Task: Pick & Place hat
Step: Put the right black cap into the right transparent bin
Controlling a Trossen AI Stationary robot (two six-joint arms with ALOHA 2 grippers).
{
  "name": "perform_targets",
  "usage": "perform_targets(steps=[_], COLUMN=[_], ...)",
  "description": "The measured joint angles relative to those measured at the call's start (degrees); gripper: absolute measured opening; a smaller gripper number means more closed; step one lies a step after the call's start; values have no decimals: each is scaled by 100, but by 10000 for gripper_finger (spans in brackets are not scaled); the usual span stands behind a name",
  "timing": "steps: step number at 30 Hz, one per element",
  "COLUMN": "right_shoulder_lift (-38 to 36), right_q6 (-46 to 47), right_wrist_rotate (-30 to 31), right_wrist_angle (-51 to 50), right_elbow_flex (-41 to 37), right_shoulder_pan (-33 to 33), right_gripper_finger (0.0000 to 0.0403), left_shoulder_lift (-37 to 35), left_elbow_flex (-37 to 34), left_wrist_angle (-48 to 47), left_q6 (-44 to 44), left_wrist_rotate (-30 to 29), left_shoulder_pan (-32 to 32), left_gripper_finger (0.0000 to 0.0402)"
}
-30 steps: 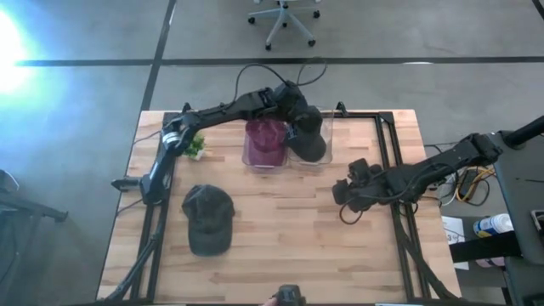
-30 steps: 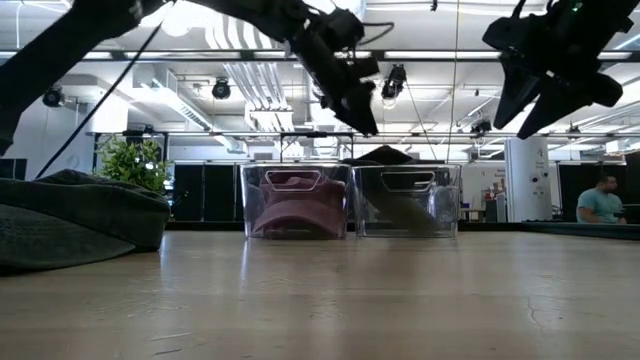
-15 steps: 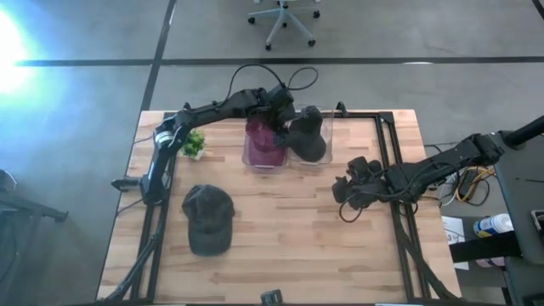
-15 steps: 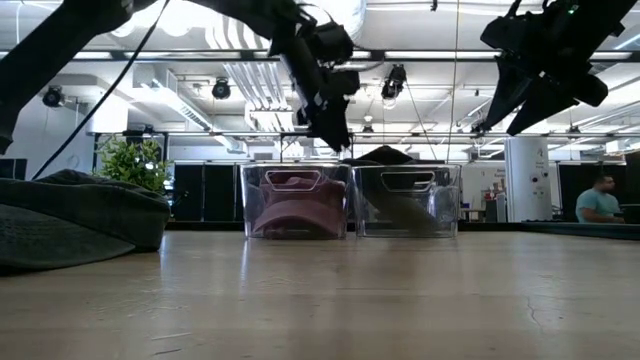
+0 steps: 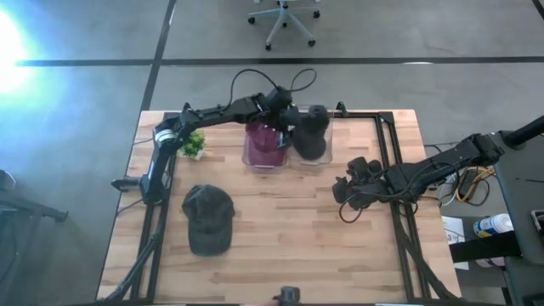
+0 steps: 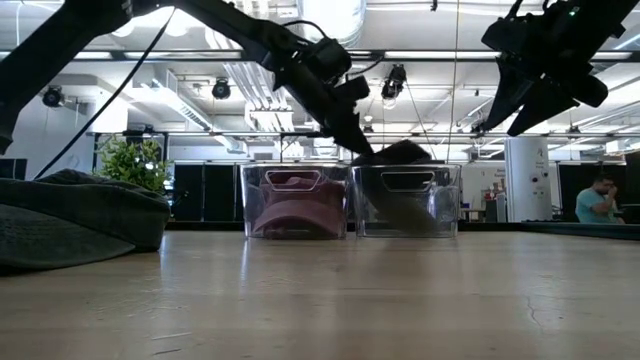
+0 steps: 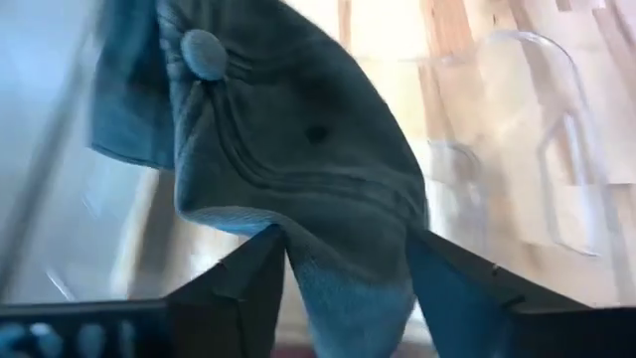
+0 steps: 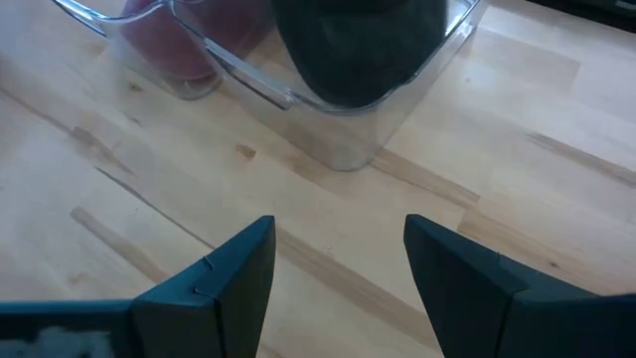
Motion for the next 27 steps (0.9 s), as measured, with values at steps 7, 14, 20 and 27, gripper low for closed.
perform_targets(steps=[7,14,20,27], right_shoulder_lift=[0,2,2,2], right_q6=[150,89,21,17], right_wrist_rotate=[1,-138,-333,-351], right_wrist_angle=[2,250,312,399], right_elbow_flex=[-47,-87,-96,-96], right_shoulder_pan=[-68,-222,-386,-468], right_gripper_finger=[219,219,219,219], left_shoulder_lift=[78,644,828,886], left_elbow_flex=[-248,-302,-282,-257], left_wrist_angle=[994,1241,2055,3296], left_q6=[701,701,727,810], left_wrist_rotate=[138,134,153,331], left_shoulder_pan=[217,448,314,268], left_gripper_finger=[99,51,49,48])
